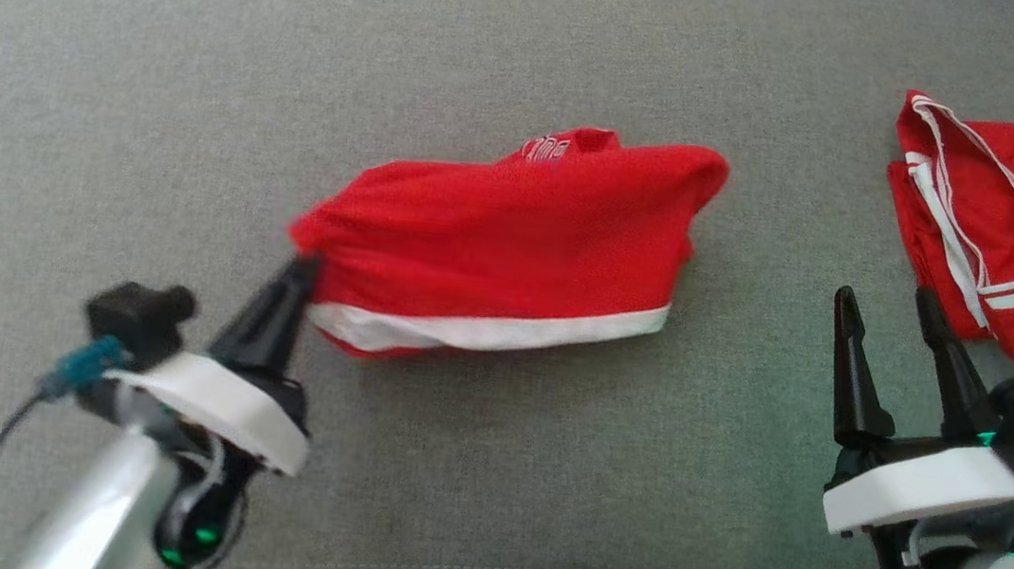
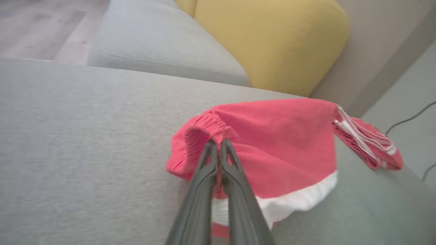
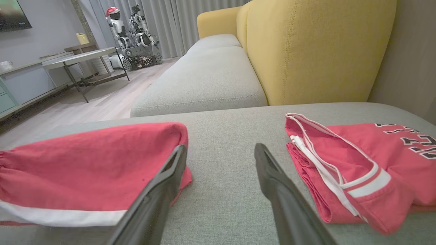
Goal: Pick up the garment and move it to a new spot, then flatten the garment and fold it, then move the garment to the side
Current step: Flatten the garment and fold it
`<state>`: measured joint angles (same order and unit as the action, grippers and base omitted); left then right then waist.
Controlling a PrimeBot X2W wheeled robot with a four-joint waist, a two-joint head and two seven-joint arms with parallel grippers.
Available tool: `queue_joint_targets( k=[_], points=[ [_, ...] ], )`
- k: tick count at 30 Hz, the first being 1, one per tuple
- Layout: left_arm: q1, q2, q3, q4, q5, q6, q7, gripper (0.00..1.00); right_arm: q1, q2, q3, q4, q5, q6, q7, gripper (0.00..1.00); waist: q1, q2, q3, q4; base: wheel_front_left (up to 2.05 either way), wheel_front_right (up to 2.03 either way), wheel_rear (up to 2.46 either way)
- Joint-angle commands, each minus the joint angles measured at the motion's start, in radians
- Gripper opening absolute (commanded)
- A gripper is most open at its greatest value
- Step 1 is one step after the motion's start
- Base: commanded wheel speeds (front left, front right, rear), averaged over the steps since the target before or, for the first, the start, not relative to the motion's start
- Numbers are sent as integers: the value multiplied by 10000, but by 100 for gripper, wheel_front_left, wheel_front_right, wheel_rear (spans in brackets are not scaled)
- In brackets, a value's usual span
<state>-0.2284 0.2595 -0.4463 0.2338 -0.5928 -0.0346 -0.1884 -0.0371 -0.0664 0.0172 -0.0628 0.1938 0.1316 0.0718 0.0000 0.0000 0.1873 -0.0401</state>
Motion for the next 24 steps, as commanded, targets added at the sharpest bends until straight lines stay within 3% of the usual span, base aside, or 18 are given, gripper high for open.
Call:
queue_joint_targets(
  k=[1,8,12,13,14,15,19,24],
  points=[
    [-515,315,592,-162,-112,105,-162,0,-418,28,180,-296,61,-9,-15,100,0,0,56,-34,0,0,0],
    [-858,472,924,941,-182,290,-220,0,-536,58,213,-221,117,-9,-10,100,0,0,254,-143,0,0,0],
    [-1035,349,911,1767,-280,156,-291,0,-629,72,238,-139,147,-9,-48,100,0,0,351,-202,0,0,0],
    [-1080,318,860,1938,-257,118,-305,24,-642,75,238,-117,149,-9,-61,100,0,0,361,-207,0,0,0],
    [-1123,275,829,2072,-239,95,-333,68,-652,78,236,-99,156,-9,-74,100,0,0,367,-208,0,0,0],
    [-1166,234,813,2178,-225,80,-369,100,-661,82,234,-87,166,-9,-88,100,0,0,371,-206,0,0,0],
    [-1221,162,855,2318,-2,186,-572,100,-704,95,222,-34,182,-9,-126,100,0,0,330,-166,0,0,0],
    [-948,210,1044,1714,631,708,-709,100,-700,101,225,27,162,-9,-159,100,0,0,103,-58,0,0,0]
  ],
)
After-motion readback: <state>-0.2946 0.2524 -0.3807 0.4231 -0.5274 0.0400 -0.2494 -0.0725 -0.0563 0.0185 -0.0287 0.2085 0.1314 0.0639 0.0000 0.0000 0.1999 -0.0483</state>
